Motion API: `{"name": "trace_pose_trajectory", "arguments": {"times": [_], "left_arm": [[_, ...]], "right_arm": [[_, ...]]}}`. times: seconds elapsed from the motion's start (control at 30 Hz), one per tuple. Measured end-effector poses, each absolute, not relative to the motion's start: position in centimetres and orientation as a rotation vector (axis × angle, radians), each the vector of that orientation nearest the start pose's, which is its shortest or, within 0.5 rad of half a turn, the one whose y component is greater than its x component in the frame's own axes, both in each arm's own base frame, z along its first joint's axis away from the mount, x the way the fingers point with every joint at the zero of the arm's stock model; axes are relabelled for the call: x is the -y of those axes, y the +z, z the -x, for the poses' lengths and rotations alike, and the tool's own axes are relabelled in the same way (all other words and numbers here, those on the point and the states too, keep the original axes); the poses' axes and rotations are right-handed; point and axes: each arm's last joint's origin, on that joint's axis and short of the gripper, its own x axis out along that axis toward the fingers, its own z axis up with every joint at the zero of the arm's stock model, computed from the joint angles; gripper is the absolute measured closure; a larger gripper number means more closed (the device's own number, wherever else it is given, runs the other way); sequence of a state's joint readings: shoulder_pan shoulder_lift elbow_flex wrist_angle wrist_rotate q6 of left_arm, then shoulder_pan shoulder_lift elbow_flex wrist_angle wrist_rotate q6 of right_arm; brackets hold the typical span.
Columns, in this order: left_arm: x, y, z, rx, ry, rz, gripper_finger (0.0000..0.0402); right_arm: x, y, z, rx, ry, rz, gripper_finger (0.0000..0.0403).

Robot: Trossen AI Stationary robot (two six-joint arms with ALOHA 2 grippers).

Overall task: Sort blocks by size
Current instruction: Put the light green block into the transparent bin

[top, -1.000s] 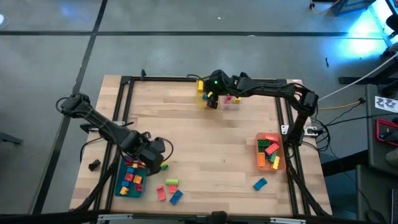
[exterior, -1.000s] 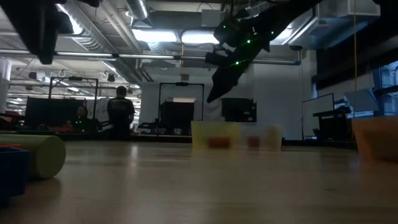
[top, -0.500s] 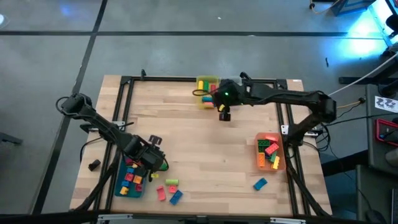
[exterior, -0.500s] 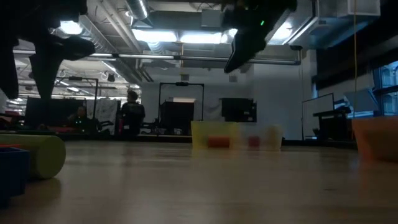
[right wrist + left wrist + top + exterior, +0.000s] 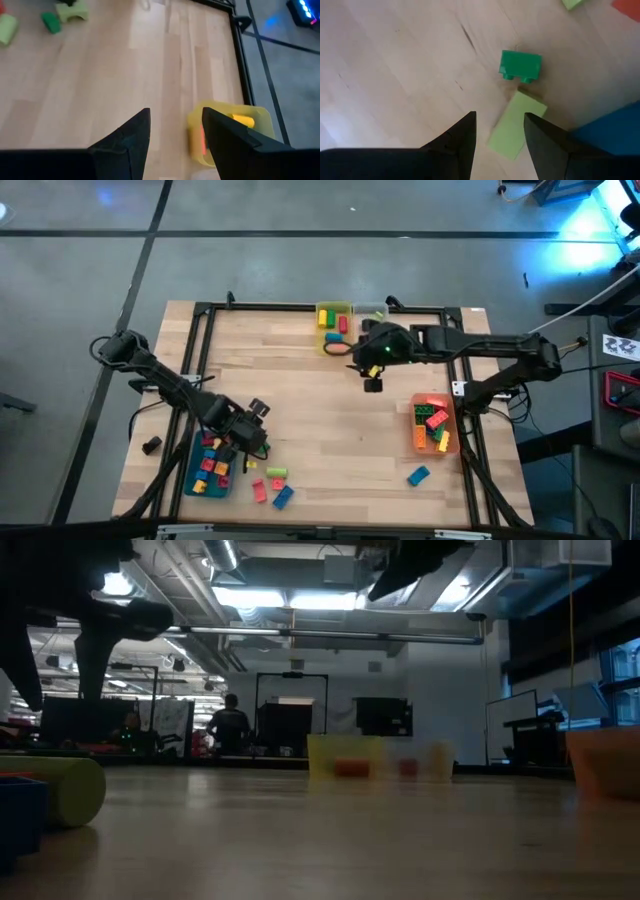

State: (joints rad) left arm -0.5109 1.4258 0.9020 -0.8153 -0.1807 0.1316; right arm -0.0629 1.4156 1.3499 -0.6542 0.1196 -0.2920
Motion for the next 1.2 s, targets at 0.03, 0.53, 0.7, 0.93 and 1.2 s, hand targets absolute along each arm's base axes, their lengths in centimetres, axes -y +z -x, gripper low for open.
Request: {"name": "trace_pose_trajectory", "arguments": {"times": [0.03,0.53,0.7,0.93,1.2], "left_arm": [[11.5,20.0,-21.7,-1.255,-0.377,-0.572,0.0254],[11.4,19.0,-22.2,-1.285,-0.535,-0.701,0.0254],[11.6,18.1,-22.5,-1.319,-0.573,-0.742,0.0254],[11.7,17.5,-22.6,-1.337,-0.617,-0.752,0.0254],[11.7,17.5,-22.5,-1.344,-0.627,-0.748,0.0254]], "right_arm": [[2.0,34.5,-29.9,-0.738,-0.06,0.302,0.0221],[-1.3,34.5,-30.0,-0.721,0.042,0.341,0.0221],[-2.1,34.4,-29.9,-0.717,0.068,0.351,0.0221],[-3.1,34.4,-29.9,-0.712,0.102,0.364,0.0221],[-4.1,34.4,-29.7,-0.707,0.128,0.366,0.0221]]}}
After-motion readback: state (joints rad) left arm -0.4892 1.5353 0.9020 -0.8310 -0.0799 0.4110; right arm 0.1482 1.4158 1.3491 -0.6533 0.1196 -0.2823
